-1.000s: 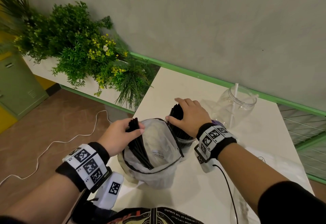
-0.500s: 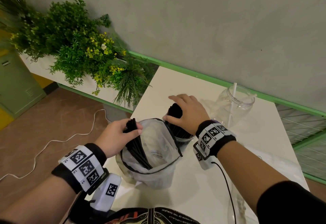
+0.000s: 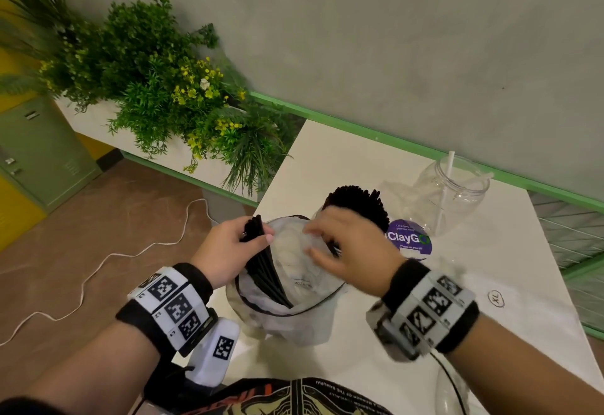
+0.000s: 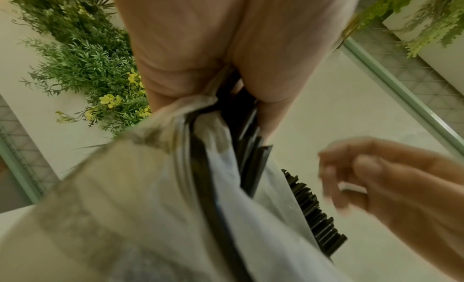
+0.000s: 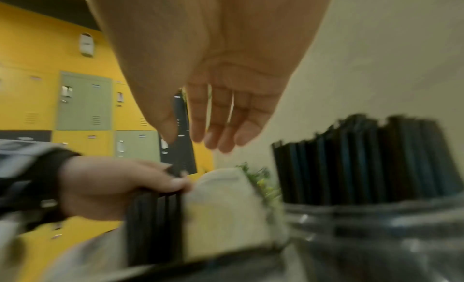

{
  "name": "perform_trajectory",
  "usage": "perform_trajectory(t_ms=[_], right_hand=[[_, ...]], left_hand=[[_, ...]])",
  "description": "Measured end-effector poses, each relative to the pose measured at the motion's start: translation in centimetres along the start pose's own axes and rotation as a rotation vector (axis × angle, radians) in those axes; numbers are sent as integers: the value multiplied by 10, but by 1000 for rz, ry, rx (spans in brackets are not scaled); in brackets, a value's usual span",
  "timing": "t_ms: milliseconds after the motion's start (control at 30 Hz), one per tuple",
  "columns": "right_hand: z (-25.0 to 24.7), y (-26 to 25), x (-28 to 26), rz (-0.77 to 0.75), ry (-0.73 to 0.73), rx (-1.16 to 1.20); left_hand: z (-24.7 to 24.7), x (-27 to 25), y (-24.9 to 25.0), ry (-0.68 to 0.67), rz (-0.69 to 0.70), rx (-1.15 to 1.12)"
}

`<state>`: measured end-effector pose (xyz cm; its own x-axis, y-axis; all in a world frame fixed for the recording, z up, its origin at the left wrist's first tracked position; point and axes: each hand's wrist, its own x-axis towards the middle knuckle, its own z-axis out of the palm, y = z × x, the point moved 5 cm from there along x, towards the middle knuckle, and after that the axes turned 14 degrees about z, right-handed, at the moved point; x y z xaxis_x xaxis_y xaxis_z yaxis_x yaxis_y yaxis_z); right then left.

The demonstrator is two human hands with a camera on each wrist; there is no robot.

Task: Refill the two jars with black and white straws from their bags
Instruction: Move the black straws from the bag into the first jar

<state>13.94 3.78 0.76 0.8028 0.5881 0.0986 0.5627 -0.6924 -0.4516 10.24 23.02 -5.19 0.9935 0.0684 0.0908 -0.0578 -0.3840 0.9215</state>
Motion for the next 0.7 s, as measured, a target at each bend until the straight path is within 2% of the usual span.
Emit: perform_trajectory(t_ms=[100, 167, 467, 700], right_hand=[[39, -13, -23, 90, -242, -20], [58, -16, -33, 115, -303, -90], [91, -16, -11, 386, -178, -40], [93, 0, -10, 489, -85, 228]], left_hand=[[1, -1, -2, 40, -8, -13], [3, -2, -2, 57, -5, -19], [11, -6, -4, 137, -44, -49], [7, -7, -1, 123, -56, -95]])
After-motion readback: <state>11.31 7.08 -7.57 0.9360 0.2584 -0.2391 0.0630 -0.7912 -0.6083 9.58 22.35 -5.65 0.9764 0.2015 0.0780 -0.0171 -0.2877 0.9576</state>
